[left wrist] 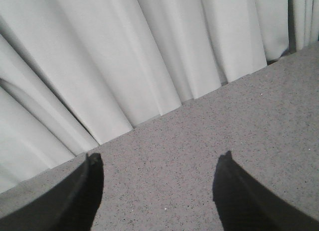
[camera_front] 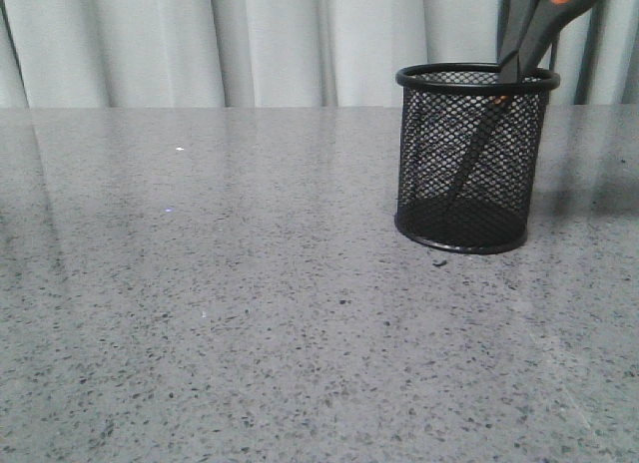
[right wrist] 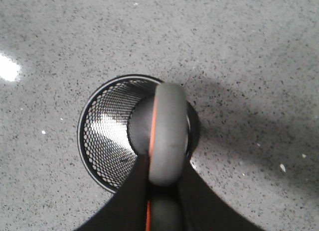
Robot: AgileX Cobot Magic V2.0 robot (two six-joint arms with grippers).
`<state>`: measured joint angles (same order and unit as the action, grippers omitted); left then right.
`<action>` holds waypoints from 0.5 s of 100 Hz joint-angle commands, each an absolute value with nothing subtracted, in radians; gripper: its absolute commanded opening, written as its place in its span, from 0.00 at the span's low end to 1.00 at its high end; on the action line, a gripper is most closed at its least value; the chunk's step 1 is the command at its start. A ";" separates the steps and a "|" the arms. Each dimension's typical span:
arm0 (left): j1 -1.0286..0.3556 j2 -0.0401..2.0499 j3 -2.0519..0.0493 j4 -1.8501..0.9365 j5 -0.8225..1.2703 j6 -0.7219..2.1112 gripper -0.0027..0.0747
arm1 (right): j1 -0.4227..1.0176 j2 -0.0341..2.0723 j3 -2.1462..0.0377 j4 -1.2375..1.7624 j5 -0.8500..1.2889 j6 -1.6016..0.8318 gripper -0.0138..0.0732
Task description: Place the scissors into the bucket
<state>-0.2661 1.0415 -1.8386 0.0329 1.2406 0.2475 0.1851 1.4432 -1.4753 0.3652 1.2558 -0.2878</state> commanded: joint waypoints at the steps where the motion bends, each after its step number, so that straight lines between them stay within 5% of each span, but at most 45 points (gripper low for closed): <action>1: -0.264 1.041 -1.861 0.026 1.155 0.244 0.60 | 0.187 1.423 -1.508 0.380 1.264 -0.291 0.11; 35: -0.264 1.041 -1.861 0.026 1.155 0.246 0.60 | 0.185 1.412 -1.511 0.371 1.267 -0.294 0.51; 50: -0.264 1.041 -1.861 0.029 1.155 0.246 0.60 | 0.185 1.365 -1.514 0.312 1.247 -0.294 0.55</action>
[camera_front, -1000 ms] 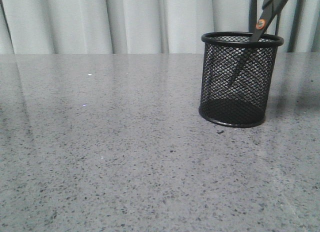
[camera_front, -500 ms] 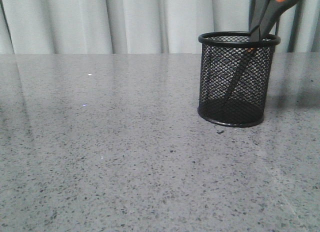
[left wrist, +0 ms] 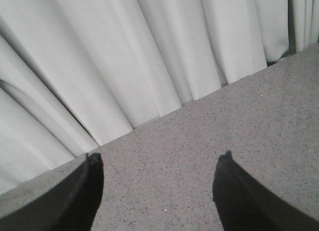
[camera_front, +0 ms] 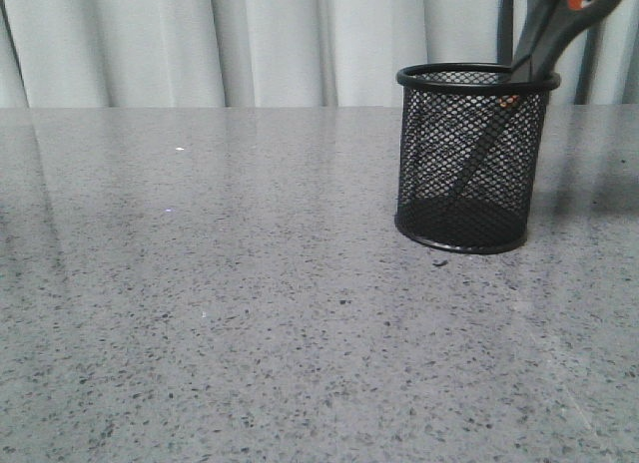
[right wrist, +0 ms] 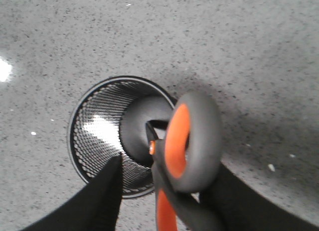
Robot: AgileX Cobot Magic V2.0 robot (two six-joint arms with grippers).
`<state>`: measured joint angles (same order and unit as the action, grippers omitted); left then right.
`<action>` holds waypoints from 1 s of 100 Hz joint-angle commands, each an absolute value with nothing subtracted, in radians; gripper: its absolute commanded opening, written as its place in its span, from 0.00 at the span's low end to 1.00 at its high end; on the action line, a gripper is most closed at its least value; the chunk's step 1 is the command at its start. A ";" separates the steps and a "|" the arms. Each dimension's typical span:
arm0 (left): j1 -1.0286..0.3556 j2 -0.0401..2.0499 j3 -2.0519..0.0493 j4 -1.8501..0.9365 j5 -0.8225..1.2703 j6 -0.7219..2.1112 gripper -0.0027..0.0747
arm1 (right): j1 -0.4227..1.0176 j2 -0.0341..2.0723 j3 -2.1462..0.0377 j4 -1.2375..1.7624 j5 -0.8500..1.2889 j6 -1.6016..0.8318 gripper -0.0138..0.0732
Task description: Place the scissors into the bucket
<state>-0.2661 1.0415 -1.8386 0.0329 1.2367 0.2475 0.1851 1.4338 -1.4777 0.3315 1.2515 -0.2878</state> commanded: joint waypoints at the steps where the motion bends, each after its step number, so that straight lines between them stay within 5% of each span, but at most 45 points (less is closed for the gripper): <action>1: -0.264 1.041 -1.861 0.029 1.155 0.246 0.60 | 0.185 1.362 -1.514 0.308 1.245 -0.294 0.55; 46: -0.264 1.041 -1.861 0.029 1.147 0.246 0.60 | 0.185 1.159 -1.514 0.237 1.094 -0.284 0.55; 58: -0.264 1.041 -1.861 0.029 1.147 0.246 0.59 | 0.185 1.104 -1.514 0.278 1.018 -0.284 0.46; 77: -0.264 1.041 -1.861 0.029 1.147 0.246 0.27 | 0.185 1.021 -1.473 0.391 0.866 -0.284 0.07; 88: -0.264 1.036 -1.845 0.029 1.144 0.247 0.01 | 0.185 0.971 -1.383 0.415 0.754 -0.284 0.08; 100: -0.264 1.000 -1.760 0.010 1.068 0.249 0.01 | 0.185 0.877 -1.234 0.418 0.569 -0.292 0.08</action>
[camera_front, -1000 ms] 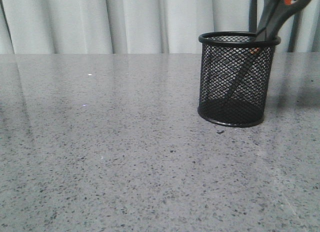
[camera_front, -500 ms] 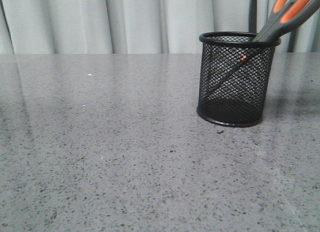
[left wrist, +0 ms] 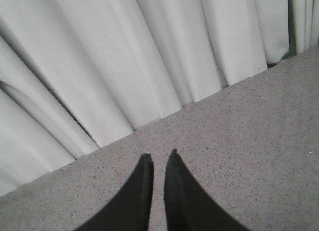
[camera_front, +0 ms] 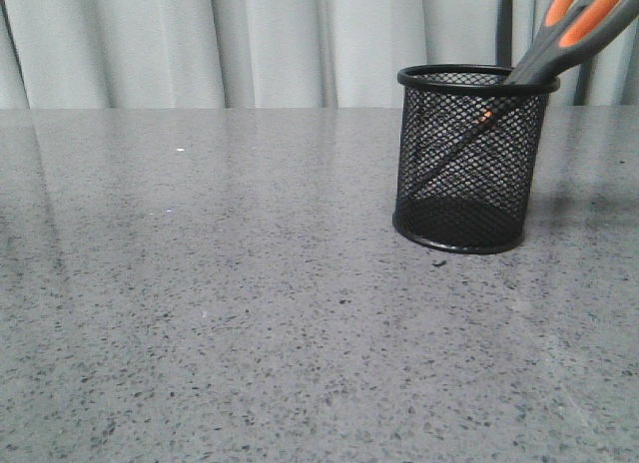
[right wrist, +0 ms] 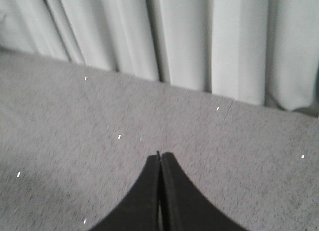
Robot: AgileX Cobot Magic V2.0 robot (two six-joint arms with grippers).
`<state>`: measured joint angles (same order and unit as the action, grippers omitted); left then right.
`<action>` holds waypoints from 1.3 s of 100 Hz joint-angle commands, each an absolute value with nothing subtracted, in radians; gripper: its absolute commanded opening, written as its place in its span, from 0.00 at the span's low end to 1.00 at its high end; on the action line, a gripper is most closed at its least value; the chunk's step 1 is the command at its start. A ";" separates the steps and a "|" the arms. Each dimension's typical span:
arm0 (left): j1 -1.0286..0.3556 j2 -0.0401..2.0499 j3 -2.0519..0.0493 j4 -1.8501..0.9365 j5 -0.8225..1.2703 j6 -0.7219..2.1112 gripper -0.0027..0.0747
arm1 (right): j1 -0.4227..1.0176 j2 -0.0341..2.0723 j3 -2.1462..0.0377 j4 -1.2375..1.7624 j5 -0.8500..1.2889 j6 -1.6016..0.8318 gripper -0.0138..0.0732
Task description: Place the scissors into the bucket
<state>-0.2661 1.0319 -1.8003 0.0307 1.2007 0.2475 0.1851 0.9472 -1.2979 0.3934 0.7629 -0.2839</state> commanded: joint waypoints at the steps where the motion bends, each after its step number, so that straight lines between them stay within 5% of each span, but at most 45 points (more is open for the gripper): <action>1: -0.264 0.996 -1.753 0.000 1.060 0.249 0.01 | 0.185 0.870 -1.224 0.418 0.545 -0.295 0.08; 26: -0.264 0.734 -1.259 -0.090 0.615 0.229 0.01 | 0.185 0.636 -0.859 0.414 0.195 -0.303 0.08; 63: -0.264 0.239 -0.499 -0.115 0.124 0.211 0.01 | 0.185 0.305 -0.471 0.412 0.120 -0.342 0.08; 86: -0.264 0.058 -0.356 -0.162 0.136 0.211 0.01 | 0.185 0.215 -0.343 0.412 0.074 -0.342 0.08; 130: -0.264 0.055 -0.350 -0.164 0.154 0.211 0.01 | 0.185 0.215 -0.333 0.412 0.093 -0.342 0.08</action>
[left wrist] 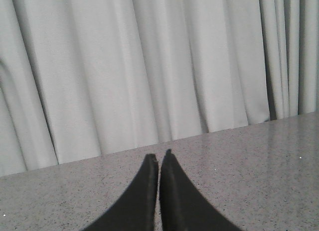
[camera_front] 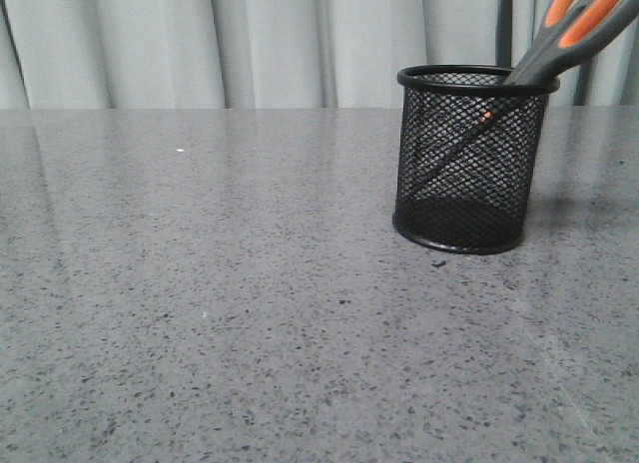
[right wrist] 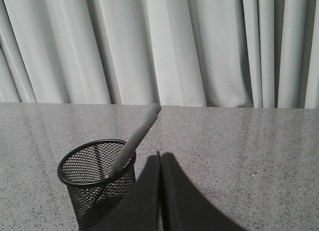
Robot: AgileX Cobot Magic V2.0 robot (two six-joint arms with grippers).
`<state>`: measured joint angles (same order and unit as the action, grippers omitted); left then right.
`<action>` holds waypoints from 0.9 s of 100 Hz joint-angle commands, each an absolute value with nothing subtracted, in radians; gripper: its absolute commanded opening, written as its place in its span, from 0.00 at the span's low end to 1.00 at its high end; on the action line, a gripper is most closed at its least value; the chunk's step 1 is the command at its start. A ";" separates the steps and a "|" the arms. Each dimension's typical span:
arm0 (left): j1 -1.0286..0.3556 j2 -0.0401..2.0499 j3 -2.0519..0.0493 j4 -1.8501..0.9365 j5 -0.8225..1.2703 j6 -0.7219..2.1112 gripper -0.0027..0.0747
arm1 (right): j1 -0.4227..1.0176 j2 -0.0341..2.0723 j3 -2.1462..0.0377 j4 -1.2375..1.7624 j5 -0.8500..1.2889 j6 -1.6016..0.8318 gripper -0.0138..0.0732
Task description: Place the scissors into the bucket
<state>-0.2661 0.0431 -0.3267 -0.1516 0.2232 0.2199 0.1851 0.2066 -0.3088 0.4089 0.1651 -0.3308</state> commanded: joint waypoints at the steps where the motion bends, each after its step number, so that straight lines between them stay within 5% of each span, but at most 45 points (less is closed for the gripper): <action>1: -0.264 0.055 -0.350 -0.164 0.154 0.211 0.01 | 0.185 0.215 -0.333 0.412 0.093 -0.342 0.08; 56: -0.259 0.055 -0.330 -0.131 0.156 0.211 0.01 | 0.185 0.215 -0.333 0.412 0.093 -0.342 0.08; 90: -0.057 0.014 -0.086 -0.055 0.022 0.080 0.01 | 0.185 0.215 -0.333 0.412 0.093 -0.342 0.08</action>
